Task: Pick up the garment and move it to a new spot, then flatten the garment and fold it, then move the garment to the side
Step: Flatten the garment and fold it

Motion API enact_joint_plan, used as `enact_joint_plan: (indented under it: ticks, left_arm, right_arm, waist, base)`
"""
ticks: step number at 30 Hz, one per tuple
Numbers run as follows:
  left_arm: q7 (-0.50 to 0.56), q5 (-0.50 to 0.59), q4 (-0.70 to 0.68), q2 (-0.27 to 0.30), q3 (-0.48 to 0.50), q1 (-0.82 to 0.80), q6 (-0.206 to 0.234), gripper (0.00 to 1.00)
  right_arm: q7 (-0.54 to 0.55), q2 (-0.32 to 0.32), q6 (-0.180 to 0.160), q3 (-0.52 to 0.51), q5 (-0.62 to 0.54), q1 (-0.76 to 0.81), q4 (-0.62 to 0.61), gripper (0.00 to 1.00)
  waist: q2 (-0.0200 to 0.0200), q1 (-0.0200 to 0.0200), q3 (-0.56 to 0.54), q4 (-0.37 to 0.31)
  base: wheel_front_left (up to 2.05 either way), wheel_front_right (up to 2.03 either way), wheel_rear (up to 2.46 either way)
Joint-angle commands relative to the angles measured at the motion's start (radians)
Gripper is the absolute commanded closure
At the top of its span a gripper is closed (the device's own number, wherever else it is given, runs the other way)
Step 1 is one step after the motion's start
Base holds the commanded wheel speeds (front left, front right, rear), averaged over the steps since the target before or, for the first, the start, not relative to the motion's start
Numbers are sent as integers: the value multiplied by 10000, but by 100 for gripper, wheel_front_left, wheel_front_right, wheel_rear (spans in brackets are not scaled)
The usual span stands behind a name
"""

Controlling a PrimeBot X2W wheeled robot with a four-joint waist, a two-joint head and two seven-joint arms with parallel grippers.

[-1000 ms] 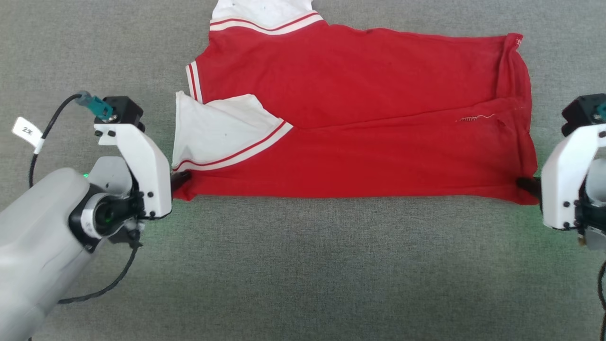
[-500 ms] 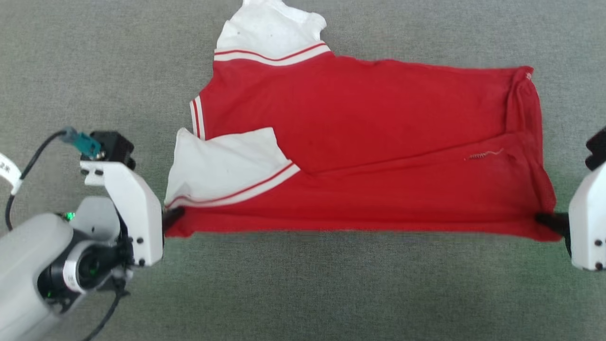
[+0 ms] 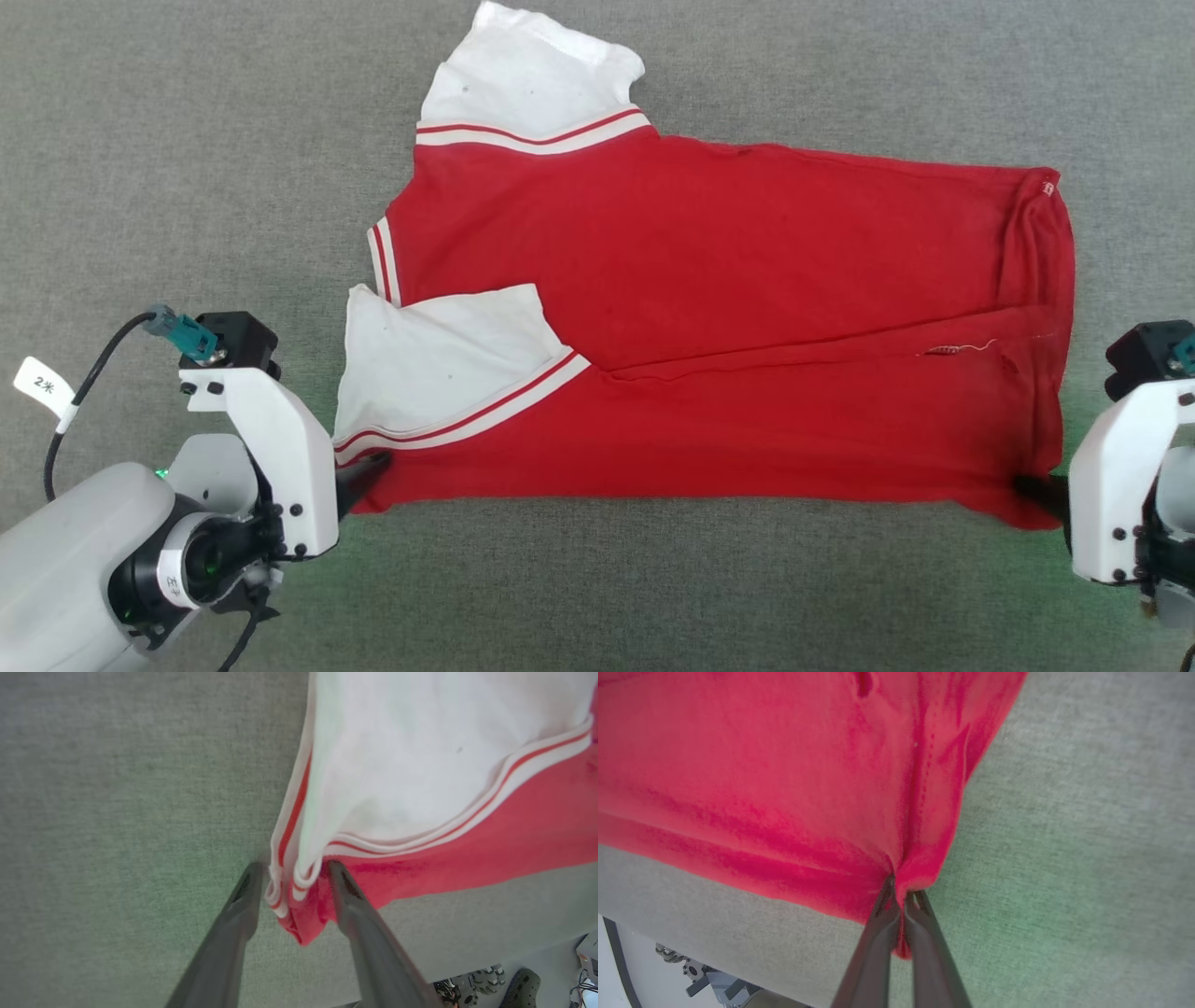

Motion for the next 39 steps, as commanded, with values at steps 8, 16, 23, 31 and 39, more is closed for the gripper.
enact_joint_plan:
  ticks: [8,16,23,31,39]
  left_arm:
    - [-131,57,159,209,278,-323,-144,0]
    - [29,458,-278,990,659,-1083,-172,0]
    - [147,1070,476,935,896,-2366,-766,0]
    - [286,1978,2452,276,898,-4243,-1982,0]
    - [547,2622,4722,-370,782,-6013,-2989,0]
  right_arm:
    - [-1130,213,-24,133,-234,207,264,0]
    - [-2761,653,-16,113,-130,209,-794,0]
    - [-5462,1237,-16,78,-604,-258,-1368,0]
    - [-7913,1764,-14,643,-989,-892,-1198,0]
    - [-9295,1986,-16,1148,-1159,-1367,-842,0]
  waist:
    - [0,0,-269,-152]
    - [0,0,-504,-621]
    - [0,0,-376,-1289]
    - [0,0,61,-2267]
    - [0,0,776,-3209]
  base:
    - [0,0,0]
    - [0,0,0]
    - [0,0,0]
    - [0,0,0]
    - [0,0,0]
